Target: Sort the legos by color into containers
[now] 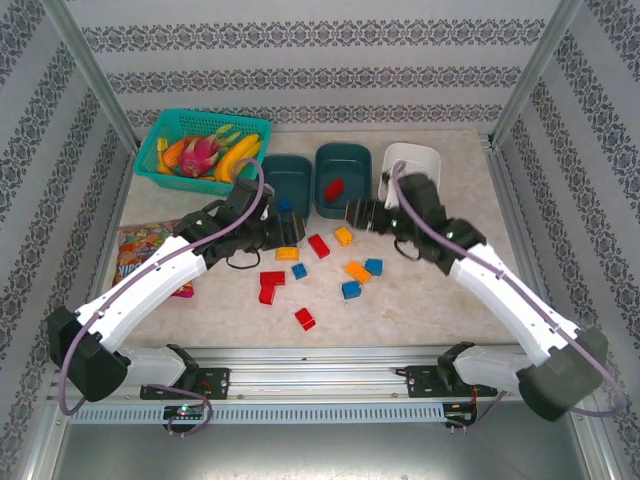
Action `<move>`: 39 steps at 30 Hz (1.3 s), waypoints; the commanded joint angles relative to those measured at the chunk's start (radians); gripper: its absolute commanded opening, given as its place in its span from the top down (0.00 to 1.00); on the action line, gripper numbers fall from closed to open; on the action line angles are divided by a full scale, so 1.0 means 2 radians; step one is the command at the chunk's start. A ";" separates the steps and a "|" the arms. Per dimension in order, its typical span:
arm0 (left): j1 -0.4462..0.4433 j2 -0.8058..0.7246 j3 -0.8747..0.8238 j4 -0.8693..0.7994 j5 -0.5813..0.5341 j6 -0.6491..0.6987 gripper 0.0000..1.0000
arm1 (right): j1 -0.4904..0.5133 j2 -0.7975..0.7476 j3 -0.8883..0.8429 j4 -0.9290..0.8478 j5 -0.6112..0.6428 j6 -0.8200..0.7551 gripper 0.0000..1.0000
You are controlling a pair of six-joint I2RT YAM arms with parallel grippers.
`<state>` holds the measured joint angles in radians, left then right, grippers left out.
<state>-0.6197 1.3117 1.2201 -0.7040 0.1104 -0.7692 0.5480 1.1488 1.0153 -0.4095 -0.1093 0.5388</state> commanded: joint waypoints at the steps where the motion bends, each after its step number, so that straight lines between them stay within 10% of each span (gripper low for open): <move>1: 0.002 0.029 -0.015 -0.015 -0.007 -0.009 0.21 | 0.050 -0.046 -0.076 0.062 0.019 0.000 0.23; 17: 0.006 0.240 0.028 0.072 -0.123 0.126 0.33 | 0.089 -0.108 -0.188 0.117 0.018 0.038 0.18; 39: 0.026 0.353 0.102 0.083 -0.127 0.179 0.60 | 0.065 -0.184 -0.218 0.087 0.031 0.073 0.15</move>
<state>-0.5804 2.0022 1.3994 -0.5404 -0.1135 -0.4408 0.6891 0.7971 0.5945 -0.2211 -0.0566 0.6685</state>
